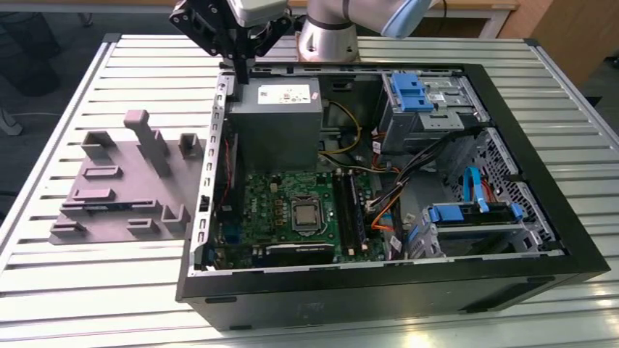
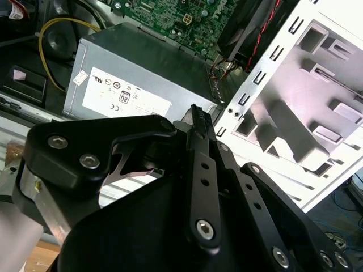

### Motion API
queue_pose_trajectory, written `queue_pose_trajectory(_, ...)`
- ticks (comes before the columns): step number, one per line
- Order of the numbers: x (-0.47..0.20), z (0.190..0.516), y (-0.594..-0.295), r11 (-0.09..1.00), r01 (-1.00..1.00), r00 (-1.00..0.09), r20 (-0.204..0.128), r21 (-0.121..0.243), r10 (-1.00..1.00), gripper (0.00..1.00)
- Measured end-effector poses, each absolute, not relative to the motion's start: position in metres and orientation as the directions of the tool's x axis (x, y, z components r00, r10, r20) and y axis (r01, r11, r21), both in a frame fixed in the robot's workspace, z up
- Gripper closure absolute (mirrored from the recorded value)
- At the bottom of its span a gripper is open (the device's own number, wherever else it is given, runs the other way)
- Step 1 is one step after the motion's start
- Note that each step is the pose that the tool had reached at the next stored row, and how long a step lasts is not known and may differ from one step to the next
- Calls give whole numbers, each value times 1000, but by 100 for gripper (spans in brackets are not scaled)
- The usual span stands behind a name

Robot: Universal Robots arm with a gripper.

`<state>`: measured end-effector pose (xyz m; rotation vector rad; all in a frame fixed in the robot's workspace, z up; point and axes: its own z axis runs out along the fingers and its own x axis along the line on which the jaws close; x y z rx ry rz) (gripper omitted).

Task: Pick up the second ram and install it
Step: 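Reach for the second ram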

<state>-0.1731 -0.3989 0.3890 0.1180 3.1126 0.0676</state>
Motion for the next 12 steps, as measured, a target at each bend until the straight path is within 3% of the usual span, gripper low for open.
queue_pose_trajectory(12, -177, 388, -399, 996, 75, -997, -24, 44, 76, 89)
